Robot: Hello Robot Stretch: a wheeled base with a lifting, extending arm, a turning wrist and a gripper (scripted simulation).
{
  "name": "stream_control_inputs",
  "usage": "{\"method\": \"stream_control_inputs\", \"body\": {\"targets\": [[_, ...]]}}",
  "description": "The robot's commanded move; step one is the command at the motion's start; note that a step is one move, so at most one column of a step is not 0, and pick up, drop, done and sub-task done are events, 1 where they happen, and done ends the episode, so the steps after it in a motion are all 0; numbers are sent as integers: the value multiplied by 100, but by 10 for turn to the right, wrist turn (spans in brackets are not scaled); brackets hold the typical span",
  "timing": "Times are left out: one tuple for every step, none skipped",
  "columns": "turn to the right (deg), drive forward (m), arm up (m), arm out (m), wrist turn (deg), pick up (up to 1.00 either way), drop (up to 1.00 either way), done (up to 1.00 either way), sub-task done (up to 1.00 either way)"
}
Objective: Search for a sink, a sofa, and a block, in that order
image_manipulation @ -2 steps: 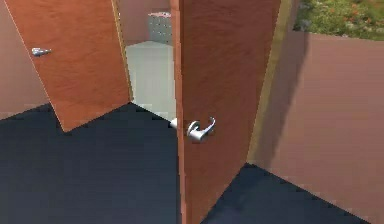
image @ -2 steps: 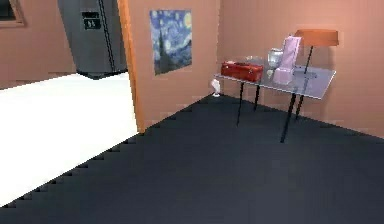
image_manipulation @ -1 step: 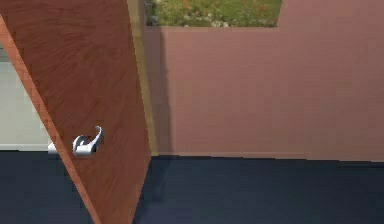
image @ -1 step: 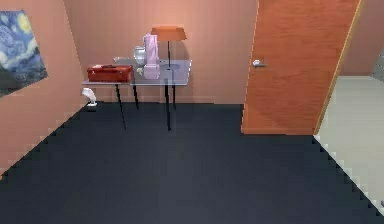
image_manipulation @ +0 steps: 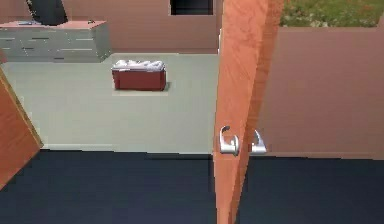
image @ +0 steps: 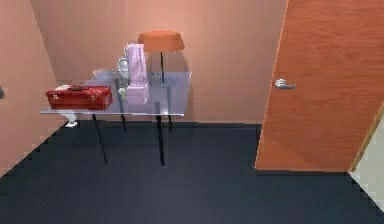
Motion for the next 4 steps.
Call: {"method": "stream_control_inputs", "body": {"targets": [[330,0,0,0,0,0,0,0,0],[0,80,0,0,0,0,0,0,0],[450,0,0,0,0,0,0,0,0],[150,0,0,0,0,0,0,0,0]]}}
